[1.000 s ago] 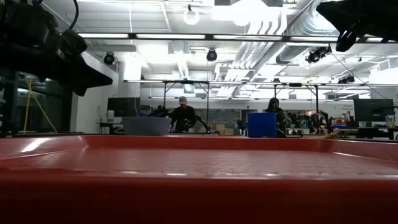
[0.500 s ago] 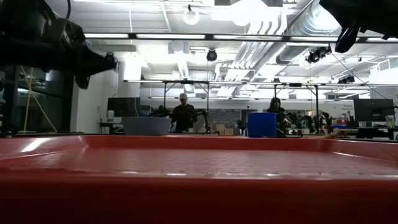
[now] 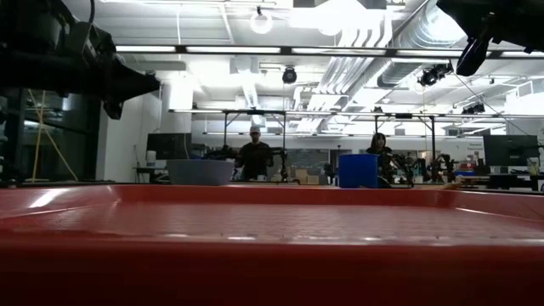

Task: Set up tray
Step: Put the blue mug on the top right of the red tray

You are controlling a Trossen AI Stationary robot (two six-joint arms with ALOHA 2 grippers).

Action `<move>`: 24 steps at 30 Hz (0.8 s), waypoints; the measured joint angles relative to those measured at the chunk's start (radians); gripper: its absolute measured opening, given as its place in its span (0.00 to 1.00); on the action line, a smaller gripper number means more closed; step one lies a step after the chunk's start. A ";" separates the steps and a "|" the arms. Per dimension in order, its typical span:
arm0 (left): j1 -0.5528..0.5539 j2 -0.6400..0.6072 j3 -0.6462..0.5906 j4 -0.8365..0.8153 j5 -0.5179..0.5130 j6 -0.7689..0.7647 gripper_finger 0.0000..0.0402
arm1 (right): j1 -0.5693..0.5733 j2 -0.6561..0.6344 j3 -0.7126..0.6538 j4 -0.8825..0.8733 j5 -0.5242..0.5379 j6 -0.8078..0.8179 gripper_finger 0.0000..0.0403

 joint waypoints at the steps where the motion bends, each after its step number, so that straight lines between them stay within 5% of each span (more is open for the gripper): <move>1: 0.000 0.000 0.000 0.000 0.000 0.000 0.11 | 0.000 0.000 0.000 0.013 0.001 0.014 0.00; 9: 0.000 0.000 0.000 0.000 0.000 0.011 0.11 | 0.000 0.000 0.000 0.009 0.000 -0.048 0.00; 16: 0.000 0.000 0.000 0.024 0.001 0.023 0.11 | 0.000 0.013 0.006 -0.043 0.180 -0.113 0.01; 24: 0.000 0.000 0.000 0.037 0.001 0.023 0.11 | 0.000 0.192 0.376 -0.459 0.363 -0.298 0.13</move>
